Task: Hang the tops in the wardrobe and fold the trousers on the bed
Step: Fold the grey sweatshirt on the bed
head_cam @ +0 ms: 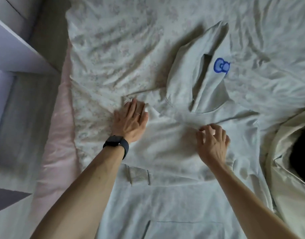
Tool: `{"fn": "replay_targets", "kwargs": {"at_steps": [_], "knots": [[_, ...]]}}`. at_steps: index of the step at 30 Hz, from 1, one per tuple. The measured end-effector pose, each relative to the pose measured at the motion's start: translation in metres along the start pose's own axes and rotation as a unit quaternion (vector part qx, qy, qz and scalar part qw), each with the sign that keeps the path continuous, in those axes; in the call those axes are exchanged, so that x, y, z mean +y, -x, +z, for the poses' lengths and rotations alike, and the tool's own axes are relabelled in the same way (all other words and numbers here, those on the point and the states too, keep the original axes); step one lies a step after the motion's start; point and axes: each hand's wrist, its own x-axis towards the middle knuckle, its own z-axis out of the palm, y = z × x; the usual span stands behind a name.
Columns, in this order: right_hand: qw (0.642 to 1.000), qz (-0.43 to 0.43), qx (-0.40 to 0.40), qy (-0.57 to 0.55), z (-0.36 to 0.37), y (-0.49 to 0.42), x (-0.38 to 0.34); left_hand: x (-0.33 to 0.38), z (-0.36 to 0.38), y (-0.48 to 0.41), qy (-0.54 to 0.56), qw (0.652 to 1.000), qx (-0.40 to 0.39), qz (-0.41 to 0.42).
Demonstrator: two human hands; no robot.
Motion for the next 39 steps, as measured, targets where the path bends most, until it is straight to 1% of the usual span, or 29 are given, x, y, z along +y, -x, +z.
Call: {"fn": "replay_targets", "kwargs": {"at_steps": [2, 4, 7, 10, 11, 13, 14, 16, 18, 20, 22, 23, 24, 26, 27, 28, 30, 32, 34, 36, 37, 39], "knots": [[1.000, -0.007, -0.017, 0.000, -0.005, 0.001, 0.011, 0.003, 0.006, 0.000, 0.008, 1.000, 0.018, -0.016], [0.998, 0.032, -0.044, 0.023, -0.008, 0.005, 0.023, 0.008, 0.006, 0.002, 0.015, 0.999, 0.034, -0.028], [0.995, 0.080, -0.052, 0.026, -0.012, 0.010, 0.038, 0.010, 0.000, 0.002, 0.018, 0.998, 0.031, -0.056], [0.994, 0.071, -0.073, 0.034, -0.014, 0.009, 0.057, 0.009, -0.005, 0.001, -0.003, 0.997, 0.019, -0.071], [0.995, 0.074, -0.065, 0.023, -0.016, 0.006, 0.066, 0.009, -0.004, 0.001, -0.012, 0.997, 0.016, -0.071], [0.995, 0.103, -0.014, 0.002, -0.024, -0.006, 0.080, 0.013, 0.000, 0.000, -0.047, 0.996, 0.020, -0.069], [0.993, 0.121, -0.003, 0.004, -0.026, -0.012, 0.085, 0.014, 0.003, 0.000, -0.070, 0.995, 0.025, -0.070], [0.990, 0.141, -0.023, 0.007, -0.024, -0.019, 0.086, 0.016, 0.009, -0.001, -0.111, 0.990, 0.034, -0.081], [0.993, 0.109, -0.039, 0.007, -0.020, -0.016, 0.074, 0.018, 0.011, -0.002, -0.128, 0.986, 0.040, -0.102], [0.999, 0.043, -0.023, 0.008, -0.021, -0.002, 0.051, 0.022, 0.013, -0.002, -0.124, 0.984, 0.063, -0.111], [0.999, -0.028, 0.000, -0.016, -0.022, 0.021, 0.022, 0.029, 0.019, 0.006, -0.114, 0.983, 0.123, -0.076], [0.997, -0.064, -0.002, -0.031, -0.021, 0.035, 0.010, 0.039, 0.026, 0.016, -0.107, 0.982, 0.149, -0.037], [0.994, -0.099, -0.020, -0.046, -0.017, 0.049, 0.000, 0.047, 0.036, 0.028, -0.101, 0.981, 0.165, 0.012], [0.987, -0.135, -0.078, -0.047, -0.004, 0.073, -0.007, 0.056, 0.063, 0.055, -0.106, 0.977, 0.157, 0.101], [0.985, -0.131, -0.101, -0.038, 0.002, 0.079, 0.000, 0.054, 0.074, 0.066, -0.123, 0.975, 0.142, 0.120], [0.986, -0.115, -0.115, -0.024, 0.007, 0.081, 0.014, 0.047, 0.081, 0.074, -0.140, 0.975, 0.127, 0.118], [0.991, -0.053, -0.122, 0.027, 0.011, 0.080, 0.057, 0.030, 0.084, 0.080, -0.164, 0.976, 0.109, 0.090], [0.988, 0.012, -0.137, 0.075, 0.004, 0.077, 0.108, 0.023, 0.080, 0.080, -0.176, 0.977, 0.096, 0.072], [0.983, 0.045, -0.149, 0.101, -0.008, 0.080, 0.141, 0.035, 0.080, 0.078, -0.165, 0.982, 0.082, 0.032], [0.987, 0.048, -0.125, 0.093, -0.016, 0.090, 0.141, 0.059, 0.084, 0.085, -0.144, 0.985, 0.093, 0.004], [0.991, 0.037, -0.109, 0.074, -0.018, 0.094, 0.131, 0.074, 0.088, 0.090, -0.140, 0.985, 0.101, 0.024], [0.996, -0.019, -0.082, 0.030, -0.021, 0.101, 0.106, 0.103, 0.104, 0.104, -0.151, 0.976, 0.100, 0.119]]}}
